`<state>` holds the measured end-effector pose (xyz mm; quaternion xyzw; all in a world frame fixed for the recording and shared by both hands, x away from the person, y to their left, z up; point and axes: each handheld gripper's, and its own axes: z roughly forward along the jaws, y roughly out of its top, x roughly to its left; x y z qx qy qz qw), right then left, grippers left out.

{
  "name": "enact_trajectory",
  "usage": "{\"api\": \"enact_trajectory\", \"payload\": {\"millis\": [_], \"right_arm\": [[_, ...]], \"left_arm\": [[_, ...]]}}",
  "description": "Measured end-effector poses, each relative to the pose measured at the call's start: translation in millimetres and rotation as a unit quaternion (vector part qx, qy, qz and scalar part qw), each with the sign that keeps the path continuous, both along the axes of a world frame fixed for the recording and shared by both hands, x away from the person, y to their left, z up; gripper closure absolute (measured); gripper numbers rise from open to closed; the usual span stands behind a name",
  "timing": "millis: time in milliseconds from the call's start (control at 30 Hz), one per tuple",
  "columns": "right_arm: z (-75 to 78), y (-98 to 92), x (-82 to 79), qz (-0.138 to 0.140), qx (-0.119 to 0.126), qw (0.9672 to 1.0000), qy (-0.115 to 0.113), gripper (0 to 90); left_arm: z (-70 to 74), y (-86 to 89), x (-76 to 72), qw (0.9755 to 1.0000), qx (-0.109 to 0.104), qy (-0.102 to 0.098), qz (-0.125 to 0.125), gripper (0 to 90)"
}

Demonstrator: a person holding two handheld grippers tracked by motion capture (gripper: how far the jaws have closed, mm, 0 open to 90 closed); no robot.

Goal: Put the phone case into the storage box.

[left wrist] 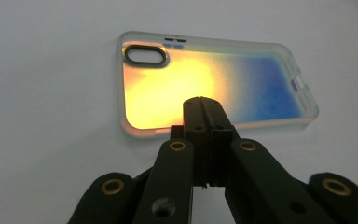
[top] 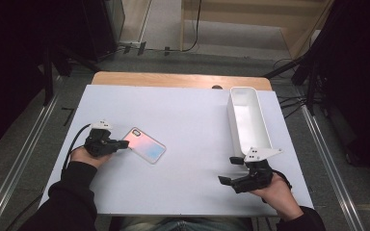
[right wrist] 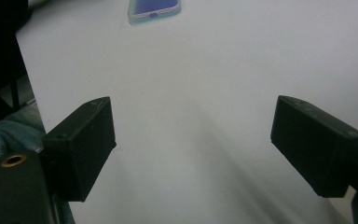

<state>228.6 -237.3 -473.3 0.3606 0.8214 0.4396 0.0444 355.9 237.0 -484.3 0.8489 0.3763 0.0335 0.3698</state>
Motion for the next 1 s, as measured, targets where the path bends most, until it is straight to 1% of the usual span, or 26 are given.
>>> {"api": "enact_trajectory", "payload": {"millis": [33, 67, 100, 133, 300, 367, 400, 667, 700, 767, 867, 1000], "right_arm": [[-0.1, 0.0, 0.0, 0.001, -0.001, 1.0000, 0.000, 12.5], [-0.1, 0.0, 0.0, 0.001, -0.001, 1.0000, 0.000, 12.5], [-0.2, 0.0, 0.0, 0.001, -0.001, 1.0000, 0.000, 12.5], [-0.2, -0.1, 0.0, 0.001, -0.001, 1.0000, 0.000, 12.5], [-0.1, -0.2, 0.0, 0.000, -0.001, 1.0000, 0.000, 12.5], [-0.1, -0.2, 0.0, 0.000, -0.001, 1.0000, 0.000, 12.5], [-0.2, -0.2, 0.0, 0.000, -0.001, 1.0000, 0.000, 12.5], [-0.1, -0.3, -0.1, -0.001, -0.001, 1.0000, 0.001, 12.5], [-0.2, -0.5, 0.0, -0.001, -0.002, 1.0000, 0.000, 12.5], [-0.1, -1.2, -0.1, 0.000, -0.003, 1.0000, 0.000, 12.5], [-0.2, -1.9, -0.3, -0.002, -0.002, 1.0000, 0.001, 12.5], [-0.5, -2.2, -0.2, -0.001, 0.000, 1.0000, 0.000, 12.5]], "left_arm": [[-2.5, -2.4, 0.5, 1.0000, 0.006, 0.005, -0.004, 89.5], [-2.5, -2.4, 0.5, 1.0000, 0.006, 0.005, -0.004, 89.4], [-4.0, -4.3, 0.6, 0.9999, 0.012, 0.006, -0.006, 89.4], [-5.3, -6.6, 1.0, 0.9998, 0.014, 0.003, -0.012, 89.5], [-6.7, -9.5, 2.3, 0.9999, 0.008, 0.003, -0.011, 89.4], [-6.9, -10.7, 2.3, 0.9999, 0.007, 0.004, -0.012, 89.4], [-6.7, -11.3, 2.3, 0.9999, 0.009, 0.004, -0.013, 89.4], [-6.3, -19.4, 3.4, 0.9998, 0.003, 0.003, -0.018, 89.4], [-6.6, -22.9, 2.8, 0.9996, 0.003, 0.005, -0.027, 89.4], [-7.1, -25.2, 1.0, 0.9994, 0.006, 0.007, -0.034, 89.4], [-8.4, -26.5, 0.6, 0.9993, 0.005, 0.010, -0.036, 89.4], [-9.8, -31.4, -0.1, 0.9990, 0.006, 0.011, -0.044, 89.4]]}}
